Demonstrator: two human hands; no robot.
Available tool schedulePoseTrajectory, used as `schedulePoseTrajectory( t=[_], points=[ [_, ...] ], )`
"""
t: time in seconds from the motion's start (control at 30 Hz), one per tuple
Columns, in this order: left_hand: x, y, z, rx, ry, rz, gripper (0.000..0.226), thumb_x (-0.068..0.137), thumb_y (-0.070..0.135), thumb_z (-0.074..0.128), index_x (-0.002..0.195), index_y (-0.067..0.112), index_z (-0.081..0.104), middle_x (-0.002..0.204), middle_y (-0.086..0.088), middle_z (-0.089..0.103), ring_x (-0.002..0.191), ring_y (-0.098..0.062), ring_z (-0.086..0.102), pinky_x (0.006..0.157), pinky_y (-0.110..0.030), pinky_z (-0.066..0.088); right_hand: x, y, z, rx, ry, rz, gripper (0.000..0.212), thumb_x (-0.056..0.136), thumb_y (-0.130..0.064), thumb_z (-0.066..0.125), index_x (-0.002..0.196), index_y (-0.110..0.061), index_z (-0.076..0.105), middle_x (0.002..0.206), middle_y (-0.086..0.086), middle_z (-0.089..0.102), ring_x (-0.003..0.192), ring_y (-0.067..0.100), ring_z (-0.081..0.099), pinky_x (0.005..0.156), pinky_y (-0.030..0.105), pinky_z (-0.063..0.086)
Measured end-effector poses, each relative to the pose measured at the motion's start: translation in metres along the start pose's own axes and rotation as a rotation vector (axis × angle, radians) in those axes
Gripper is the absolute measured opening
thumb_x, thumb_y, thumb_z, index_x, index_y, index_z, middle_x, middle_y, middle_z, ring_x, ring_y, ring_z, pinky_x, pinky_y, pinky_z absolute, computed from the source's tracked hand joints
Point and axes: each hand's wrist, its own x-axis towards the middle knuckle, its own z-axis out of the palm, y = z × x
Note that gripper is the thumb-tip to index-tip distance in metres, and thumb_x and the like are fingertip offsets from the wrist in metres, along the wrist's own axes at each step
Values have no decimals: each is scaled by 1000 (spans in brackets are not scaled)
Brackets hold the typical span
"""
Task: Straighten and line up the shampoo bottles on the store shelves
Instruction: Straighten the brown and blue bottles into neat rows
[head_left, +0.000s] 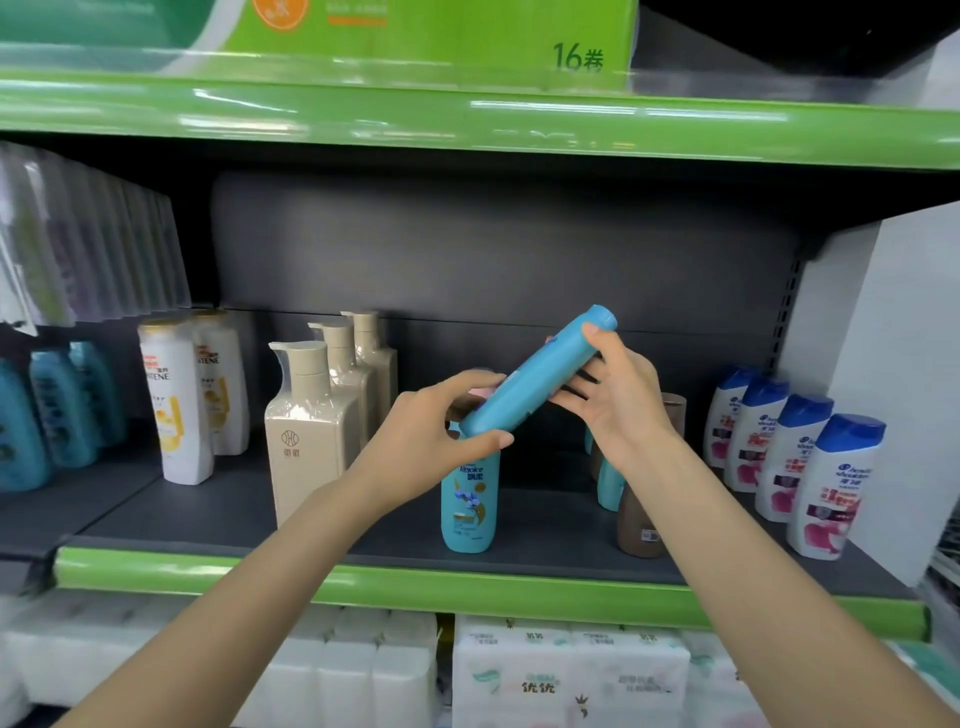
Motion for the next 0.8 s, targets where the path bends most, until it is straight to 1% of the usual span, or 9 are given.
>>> schedulePoseTrajectory(
  t=[0.07, 0.13, 0.27, 0.33, 0.43, 0.5, 0.6, 0.63, 0.8],
  points=[
    [-1, -1, -3, -44, -15, -24, 57, 76, 32, 74, 128, 34, 51, 107, 14, 66, 101, 1, 60, 85, -26, 53, 0, 3, 1, 42, -25, 1, 18, 93, -21, 55, 107, -9, 59, 115, 18, 66, 103, 30, 66, 86, 45, 55],
    [-2, -1, -6, -64, -17, -30, 58, 73, 35, 75, 126, 37, 52, 104, 16, 65, 99, -1, 61, 84, -26, 54, 0, 6, 1, 90, -55, 9, 20, 94, -21, 52, 109, -9, 58, 115, 18, 66, 105, 30, 65, 87, 44, 55],
    [-5, -1, -10, 43, 32, -1, 62, 69, 37, 78, 125, 37, 52, 99, 21, 60, 93, 2, 58, 79, -14, 50, -1, 8, 2, 145, -112, 76, 19, 96, -21, 48, 110, -11, 56, 116, 18, 64, 105, 28, 65, 77, 38, 58],
    [-6, -5, -10, 115, 76, 17, 65, 67, 37, 80, 125, 39, 50, 101, 13, 58, 93, 0, 55, 78, -13, 47, -3, 9, 1, 125, -126, 95, 15, 97, -22, 49, 107, -13, 57, 113, 16, 65, 103, 27, 66, 80, 39, 57],
    [-9, -12, -11, 154, 92, 42, 68, 64, 32, 83, 123, 43, 50, 105, 6, 55, 92, 1, 50, 75, -3, 37, -6, 11, 0, 103, -145, 92, 14, 97, -23, 50, 104, -15, 58, 110, 13, 67, 100, 23, 67, 85, 38, 56],
    [-10, -14, -12, 154, 85, 55, 70, 64, 29, 83, 123, 44, 47, 109, 8, 52, 97, 4, 48, 76, -1, 35, -8, 13, 0, 128, -150, 89, 14, 97, -21, 50, 104, -13, 59, 109, 12, 68, 100, 23, 68, 82, 37, 58],
    [-13, -17, -15, 132, 81, 71, 72, 65, 24, 83, 123, 45, 45, 113, 13, 48, 104, 5, 46, 82, -6, 40, -10, 14, 2, 206, -154, 88, 15, 97, -17, 48, 105, -11, 59, 108, 13, 68, 99, 23, 68, 79, 36, 59],
    [-13, -18, -17, 125, 85, 80, 72, 65, 22, 83, 123, 44, 46, 114, 12, 48, 106, 5, 46, 84, -7, 41, -10, 15, 2, 225, -156, 88, 15, 97, -16, 48, 105, -11, 59, 108, 13, 67, 99, 23, 67, 80, 36, 59],
    [-16, -22, -18, 156, 145, 136, 71, 61, 18, 85, 120, 39, 51, 115, 5, 53, 107, 3, 46, 84, 0, 34, -11, 18, 2, 249, -176, 97, 17, 98, -15, 44, 107, -11, 57, 111, 14, 65, 101, 23, 66, 80, 37, 58]
  ],
)
